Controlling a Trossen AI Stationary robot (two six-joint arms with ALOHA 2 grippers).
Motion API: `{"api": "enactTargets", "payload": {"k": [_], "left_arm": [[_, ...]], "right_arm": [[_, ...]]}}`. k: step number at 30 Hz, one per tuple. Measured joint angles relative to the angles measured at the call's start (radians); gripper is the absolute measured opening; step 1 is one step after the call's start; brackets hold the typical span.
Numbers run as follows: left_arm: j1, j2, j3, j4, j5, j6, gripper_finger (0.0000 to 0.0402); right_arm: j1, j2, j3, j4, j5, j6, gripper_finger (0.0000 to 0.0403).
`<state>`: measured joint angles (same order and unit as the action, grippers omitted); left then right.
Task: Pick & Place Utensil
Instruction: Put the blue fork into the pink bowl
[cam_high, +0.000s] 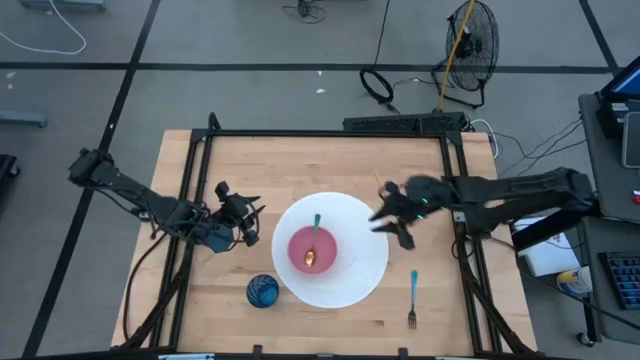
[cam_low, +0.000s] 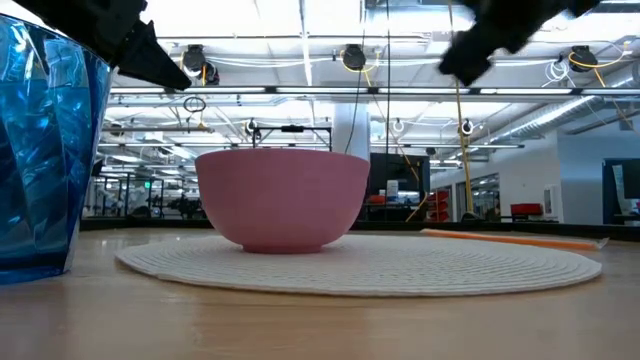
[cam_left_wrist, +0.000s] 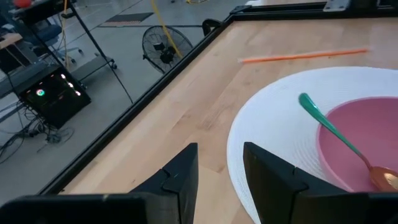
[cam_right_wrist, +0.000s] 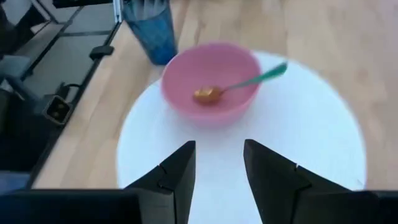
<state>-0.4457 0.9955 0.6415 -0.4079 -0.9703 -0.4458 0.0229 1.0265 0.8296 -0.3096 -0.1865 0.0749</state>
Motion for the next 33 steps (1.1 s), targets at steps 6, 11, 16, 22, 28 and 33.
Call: {"api": "enactTargets", "payload": {"k": [6,11,16,22,28,33], "left_arm": [[0.031,0.0,0.0,0.001,0.001,-0.004,0.0134],[0.044,0.0,0.0,0.001,0.002,-0.021,0.0134],[0.048,0.0,0.0,0.0,0.003,-0.025,0.0134],[0.048,0.0,-0.001,-0.013,0.003,-0.031,0.0134],[0.049,0.0,-0.059,-0.006,-0.009,-0.051,0.0134],[0.07,0.0,-0.078,-0.007,-0.022,-0.053,0.0134]], "right_arm": [[0.196,-0.132,-0.116,-0.088,0.239,0.391,0.0132],[0.34,-0.134,-0.224,-0.085,0.292,0.717,0.0132],[0.448,-0.079,-0.255,-0.083,0.318,0.94,0.0132],[0.539,-0.017,-0.255,-0.034,0.397,1.122,0.0127],[0.623,0.059,-0.225,-0.022,0.421,1.313,0.0103],[0.664,0.141,-0.142,-0.041,0.424,1.385,0.0083]]}}
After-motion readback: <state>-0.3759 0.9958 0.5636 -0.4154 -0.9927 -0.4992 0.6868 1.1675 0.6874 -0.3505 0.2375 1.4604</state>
